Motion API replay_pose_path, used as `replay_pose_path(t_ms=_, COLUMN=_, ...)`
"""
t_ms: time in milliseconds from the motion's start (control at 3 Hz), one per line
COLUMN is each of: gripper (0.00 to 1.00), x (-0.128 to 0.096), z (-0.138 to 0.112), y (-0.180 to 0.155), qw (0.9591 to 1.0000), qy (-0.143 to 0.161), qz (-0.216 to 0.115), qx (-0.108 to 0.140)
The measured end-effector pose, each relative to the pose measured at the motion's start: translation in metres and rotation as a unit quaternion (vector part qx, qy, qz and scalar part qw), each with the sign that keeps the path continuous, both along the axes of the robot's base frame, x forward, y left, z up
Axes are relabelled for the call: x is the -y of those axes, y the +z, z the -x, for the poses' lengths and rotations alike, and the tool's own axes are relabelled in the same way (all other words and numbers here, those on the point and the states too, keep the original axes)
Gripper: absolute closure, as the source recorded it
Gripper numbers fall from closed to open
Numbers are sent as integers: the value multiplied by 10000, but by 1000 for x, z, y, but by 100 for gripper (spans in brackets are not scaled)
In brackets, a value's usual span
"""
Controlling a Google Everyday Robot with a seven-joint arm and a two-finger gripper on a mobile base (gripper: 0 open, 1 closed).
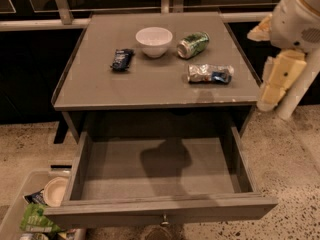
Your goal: Place redbull can into top drawer
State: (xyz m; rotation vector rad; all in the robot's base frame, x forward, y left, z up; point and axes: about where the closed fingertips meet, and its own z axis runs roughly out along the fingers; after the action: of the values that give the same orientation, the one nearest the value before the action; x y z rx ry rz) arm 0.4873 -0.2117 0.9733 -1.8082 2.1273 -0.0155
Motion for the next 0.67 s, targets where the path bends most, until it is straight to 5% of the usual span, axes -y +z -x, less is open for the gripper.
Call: replay_pose_path(t_ms=667, gripper=0, x=-15, z=-113, y=-42, qw=9971, qy=441, qz=-621, qx=21)
